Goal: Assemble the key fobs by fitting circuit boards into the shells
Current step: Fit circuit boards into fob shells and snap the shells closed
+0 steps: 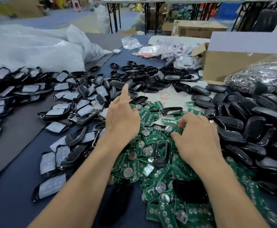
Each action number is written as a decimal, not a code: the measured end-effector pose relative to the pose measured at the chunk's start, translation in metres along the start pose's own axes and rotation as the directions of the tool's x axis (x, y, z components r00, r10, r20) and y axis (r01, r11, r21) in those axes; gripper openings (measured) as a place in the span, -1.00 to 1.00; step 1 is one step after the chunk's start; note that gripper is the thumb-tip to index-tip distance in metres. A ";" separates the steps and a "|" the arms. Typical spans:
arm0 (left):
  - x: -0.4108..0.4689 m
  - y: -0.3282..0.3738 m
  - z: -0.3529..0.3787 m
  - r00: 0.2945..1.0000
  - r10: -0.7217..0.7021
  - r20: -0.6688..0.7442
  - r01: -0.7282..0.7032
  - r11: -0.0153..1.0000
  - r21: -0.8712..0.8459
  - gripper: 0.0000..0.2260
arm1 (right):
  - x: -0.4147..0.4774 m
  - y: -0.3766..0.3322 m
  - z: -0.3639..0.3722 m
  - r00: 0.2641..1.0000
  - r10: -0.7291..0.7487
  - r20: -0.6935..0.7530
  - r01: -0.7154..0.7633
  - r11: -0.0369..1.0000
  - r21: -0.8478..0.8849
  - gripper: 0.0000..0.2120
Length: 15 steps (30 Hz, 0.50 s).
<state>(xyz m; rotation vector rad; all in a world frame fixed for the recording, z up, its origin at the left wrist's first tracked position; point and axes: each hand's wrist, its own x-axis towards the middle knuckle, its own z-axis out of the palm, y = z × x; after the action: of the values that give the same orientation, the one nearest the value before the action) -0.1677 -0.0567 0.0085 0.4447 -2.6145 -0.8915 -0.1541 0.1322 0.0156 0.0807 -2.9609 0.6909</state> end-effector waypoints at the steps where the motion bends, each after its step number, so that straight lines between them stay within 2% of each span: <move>1: 0.006 0.002 0.001 1.000 0.011 0.002 -0.011 1.000 0.015 -0.26 | 0.001 0.001 0.002 1.000 -0.016 -0.008 0.017 0.999 0.040 -0.73; 3: 0.025 0.002 0.003 1.000 0.022 0.003 -0.022 0.999 0.048 -0.28 | 0.002 0.002 0.004 0.999 -0.015 -0.035 0.022 0.979 0.201 -0.73; 5: 0.049 0.003 0.005 0.998 -0.001 0.057 -0.005 0.993 0.117 -0.38 | 0.004 0.003 0.005 0.998 0.038 -0.049 -0.015 0.913 0.407 -0.77; 9: 0.080 0.013 0.012 0.974 0.019 0.228 -0.109 0.915 0.389 -0.77 | 0.005 0.003 0.002 0.990 0.137 -0.024 -0.073 0.659 0.748 -0.80; 12: 0.090 0.021 0.019 0.977 0.003 0.215 -0.100 0.892 0.440 -0.83 | 0.007 0.003 0.002 0.992 0.105 0.070 -0.115 0.517 0.848 -0.77; 15: 0.093 0.025 0.019 0.967 -0.036 0.251 -0.069 0.916 0.396 -0.82 | 0.006 0.004 0.004 0.991 0.083 0.101 -0.128 0.465 0.876 -0.79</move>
<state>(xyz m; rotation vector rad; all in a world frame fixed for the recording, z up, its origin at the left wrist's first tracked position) -0.2637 -0.0643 0.0302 0.4319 -3.0445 -0.4174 -0.1610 0.1339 0.0104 -0.0205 -2.2641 2.1953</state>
